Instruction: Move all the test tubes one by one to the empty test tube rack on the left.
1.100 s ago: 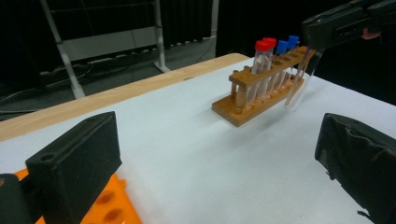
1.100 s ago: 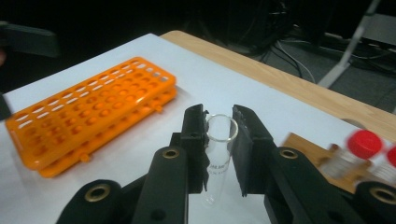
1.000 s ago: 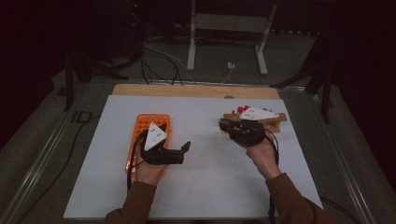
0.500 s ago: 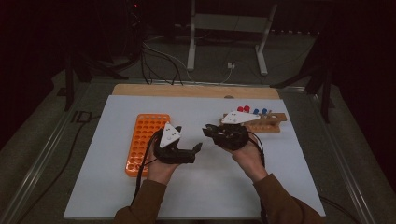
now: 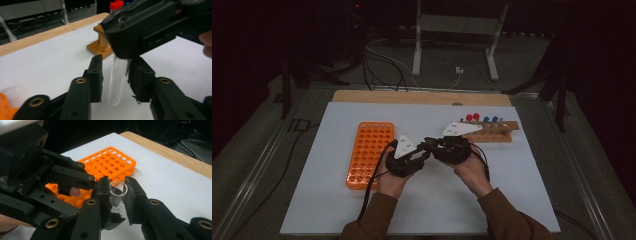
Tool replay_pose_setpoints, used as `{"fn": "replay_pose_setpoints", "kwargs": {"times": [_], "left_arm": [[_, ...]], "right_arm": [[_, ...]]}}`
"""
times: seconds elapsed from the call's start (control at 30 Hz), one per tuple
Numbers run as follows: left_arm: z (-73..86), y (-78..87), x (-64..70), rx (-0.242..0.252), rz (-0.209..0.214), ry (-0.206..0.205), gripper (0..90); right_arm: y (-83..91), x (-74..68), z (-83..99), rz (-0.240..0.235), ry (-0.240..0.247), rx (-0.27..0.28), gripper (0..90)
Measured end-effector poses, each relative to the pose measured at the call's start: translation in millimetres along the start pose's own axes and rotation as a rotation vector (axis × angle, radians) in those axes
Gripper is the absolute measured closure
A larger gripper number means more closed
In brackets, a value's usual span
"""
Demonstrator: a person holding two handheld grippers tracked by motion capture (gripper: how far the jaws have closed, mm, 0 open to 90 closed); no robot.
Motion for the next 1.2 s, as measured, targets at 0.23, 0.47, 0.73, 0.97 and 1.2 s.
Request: {"fn": "replay_pose_setpoints", "kwargs": {"times": [0.23, 0.47, 0.73, 0.97, 1.2], "left_arm": [[0.0, -0.6, 2.8, -0.012, 0.015, -0.002, 76.3], [3.6, 3.5, -5.1, -0.016, -0.011, 0.014, 76.3], [7.5, 12.4, -16.6, -0.004, -0.036, 0.035, 76.2], [8.0, 18.5, -26.0, 0.003, -0.062, 0.041, 76.1], [9.5, 25.2, -38.1, 0.007, -0.097, 0.047, 76.1]], "right_arm": [[-0.3, -0.4, 1.0, -0.002, 0.005, 0.000, 74.8], [14.8, 8.0, -5.3, -0.024, -0.041, 0.073, 35.2], [29.3, 27.4, 5.2, 0.075, -0.041, 0.105, 15.3], [44.8, 44.2, 18.9, 0.129, -0.061, 0.130, 5.1], [60.0, 55.1, 34.1, 0.173, -0.054, 0.152, 1.7]]}}
Point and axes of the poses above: each handheld gripper's, and its own axes: y roughly backward along the jaws, z roughly out of its underside, x roughly to its right, the point moved 8 cm from there along -y, roughly forward along the jaws, and after that the axes turned 7 degrees about -y, right-handed, at the moved point
